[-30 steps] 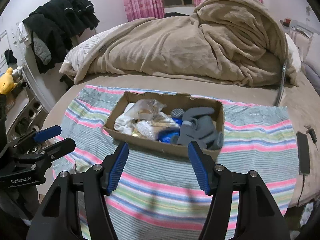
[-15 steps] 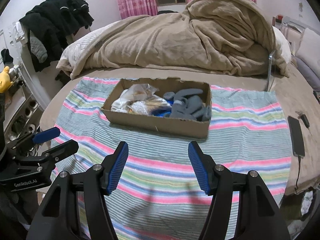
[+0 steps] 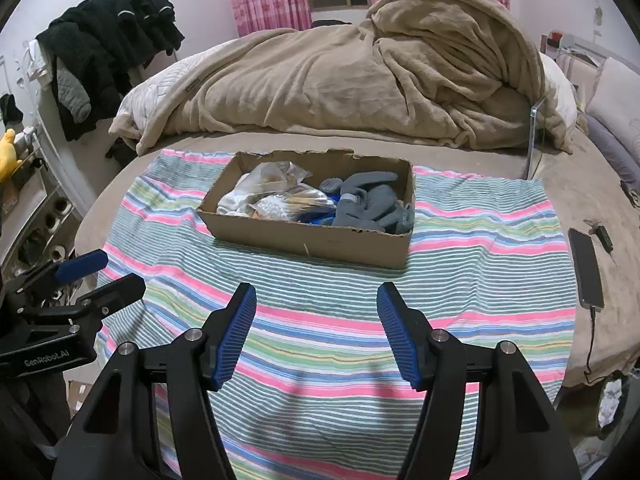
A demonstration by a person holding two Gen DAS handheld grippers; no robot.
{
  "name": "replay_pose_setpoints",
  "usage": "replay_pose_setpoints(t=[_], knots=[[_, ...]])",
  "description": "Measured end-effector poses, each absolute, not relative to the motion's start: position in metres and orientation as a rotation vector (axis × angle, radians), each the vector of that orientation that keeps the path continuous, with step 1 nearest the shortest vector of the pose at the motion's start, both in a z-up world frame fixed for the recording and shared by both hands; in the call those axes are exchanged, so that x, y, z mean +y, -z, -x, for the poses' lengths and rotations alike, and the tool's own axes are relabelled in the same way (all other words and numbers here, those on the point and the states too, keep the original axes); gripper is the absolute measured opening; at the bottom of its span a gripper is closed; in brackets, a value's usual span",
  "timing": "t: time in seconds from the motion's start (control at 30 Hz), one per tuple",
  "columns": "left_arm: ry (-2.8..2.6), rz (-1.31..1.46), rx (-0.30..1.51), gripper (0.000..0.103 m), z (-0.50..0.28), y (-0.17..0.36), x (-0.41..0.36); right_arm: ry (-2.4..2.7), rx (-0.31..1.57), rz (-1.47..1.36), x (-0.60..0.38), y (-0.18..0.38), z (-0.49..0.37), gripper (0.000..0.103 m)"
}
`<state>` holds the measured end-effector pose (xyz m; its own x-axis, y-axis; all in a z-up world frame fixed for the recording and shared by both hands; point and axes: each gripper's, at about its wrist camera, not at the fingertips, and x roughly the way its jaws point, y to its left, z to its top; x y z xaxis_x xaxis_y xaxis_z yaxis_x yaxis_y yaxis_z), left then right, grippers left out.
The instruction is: Organize objects
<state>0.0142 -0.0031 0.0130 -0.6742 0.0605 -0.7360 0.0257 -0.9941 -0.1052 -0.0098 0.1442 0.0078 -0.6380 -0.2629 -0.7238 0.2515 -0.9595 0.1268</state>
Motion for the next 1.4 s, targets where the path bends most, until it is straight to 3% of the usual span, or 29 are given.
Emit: replay_pose_setpoints(t=[0.1, 0.23, 1.4], knots=[[-2.851, 1.256, -0.161, 0.082, -0.0142, -0.0139, -0.0031, 2.612, -0.019, -1.157, 0.1441, -0.0076, 0.0099, 0.067], [-2.854, 1.25, -0.158, 0.082, -0.014, -0.0156, -0.0025, 2.614, -0.018, -1.154, 0.1443, -0.0073, 0.0103, 0.079], [-2.858, 1.26, -0.14, 0.082, -0.0092, -0.0146, -0.0044, 2.615, -0.027, -1.169, 0.1482, -0.0022, 0.0156, 0.079]])
